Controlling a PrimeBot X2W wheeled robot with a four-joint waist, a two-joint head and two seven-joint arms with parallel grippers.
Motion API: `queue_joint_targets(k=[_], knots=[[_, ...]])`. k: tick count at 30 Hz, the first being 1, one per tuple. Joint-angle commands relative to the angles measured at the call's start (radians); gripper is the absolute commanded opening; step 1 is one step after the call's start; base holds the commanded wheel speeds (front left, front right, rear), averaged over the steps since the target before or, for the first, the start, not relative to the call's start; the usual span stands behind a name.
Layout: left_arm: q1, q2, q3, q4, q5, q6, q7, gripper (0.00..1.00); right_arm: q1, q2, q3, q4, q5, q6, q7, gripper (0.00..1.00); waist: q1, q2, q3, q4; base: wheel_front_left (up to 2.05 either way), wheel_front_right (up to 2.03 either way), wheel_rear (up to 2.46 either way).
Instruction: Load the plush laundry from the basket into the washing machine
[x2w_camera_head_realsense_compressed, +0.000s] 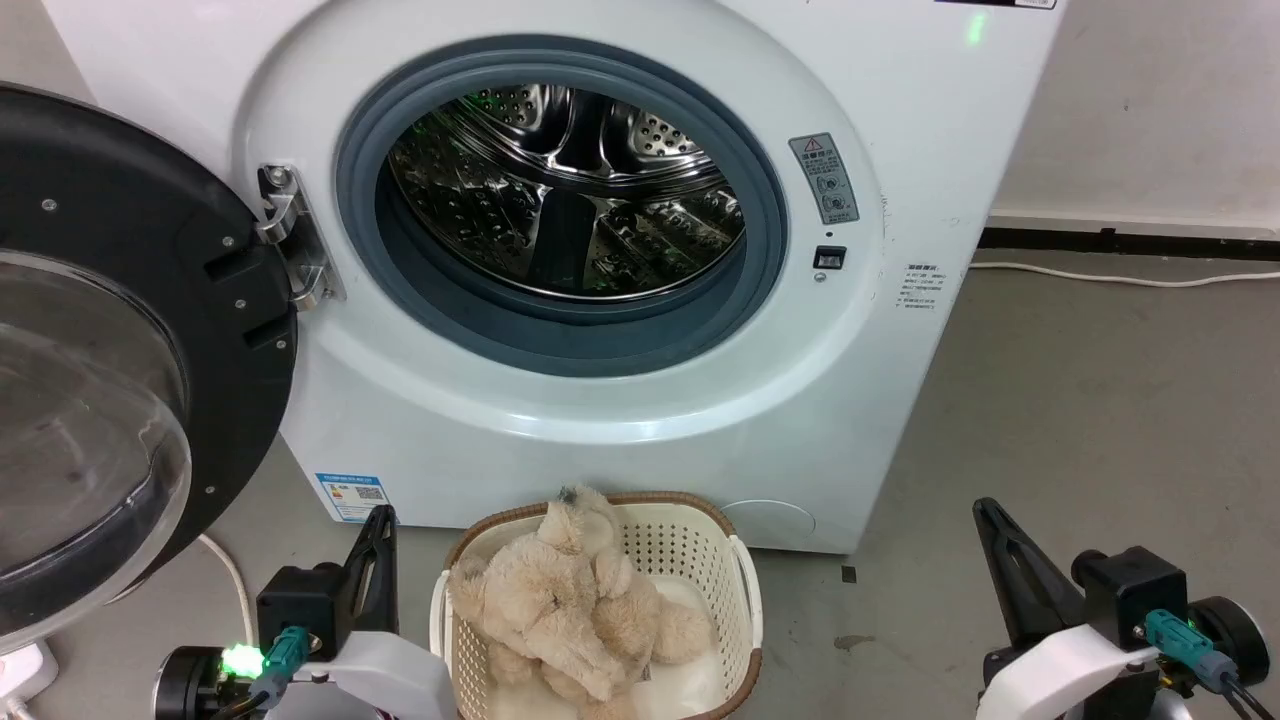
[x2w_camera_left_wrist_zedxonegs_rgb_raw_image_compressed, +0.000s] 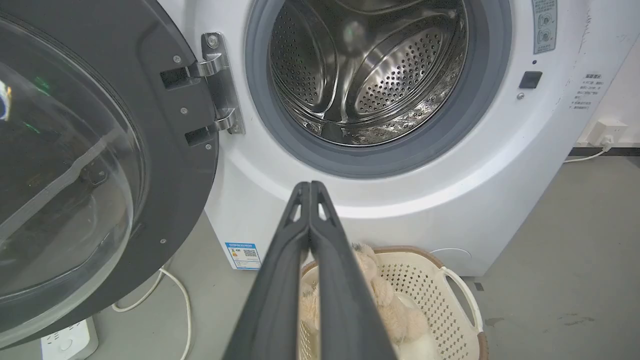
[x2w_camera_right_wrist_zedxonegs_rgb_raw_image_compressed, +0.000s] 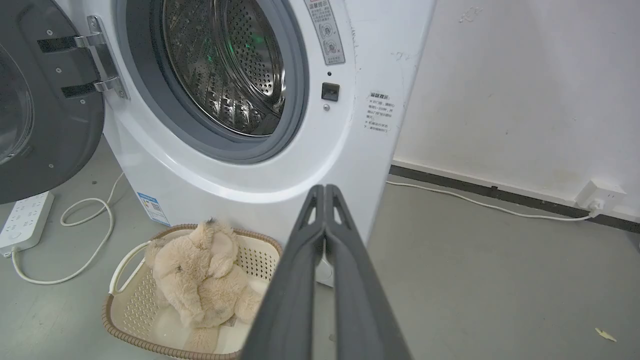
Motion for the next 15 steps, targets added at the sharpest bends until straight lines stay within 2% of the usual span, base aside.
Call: queue_joint_targets(k=[1, 3, 4, 15], knots=[[-0.015, -0.001, 0.002, -0.004, 0.003, -0.004, 0.000, 0.00, -0.012, 0.004, -0.003, 0.002, -0.006, 0.001, 0.001, 0.00, 0.0000, -0.0001, 0.000, 0.000, 0.00, 0.00, 0.00], [-0.015, -0.001, 0.002, -0.004, 0.003, -0.004, 0.000, 0.00, -0.012, 0.004, -0.003, 0.002, -0.006, 0.001, 0.001, 0.00, 0.0000, -0.0001, 0.000, 0.000, 0.00, 0.00, 0.00], [0.001, 0.000, -0.001, 0.001, 0.000, 0.001, 0.000, 1.00, 0.000, 0.000, 0.000, 0.000, 0.001, 0.000, -0.001, 1.00, 0.0000, -0.0001, 0.000, 0.000, 0.00, 0.00, 0.00], [0.005, 0.000, -0.010, 0.003, -0.006, 0.000, -0.018, 1.00, 0.005, 0.000, -0.011, -0.001, 0.010, 0.000, -0.018, 1.00, 0.0000, -0.0001, 0.010, -0.004, 0.00, 0.00, 0.00]])
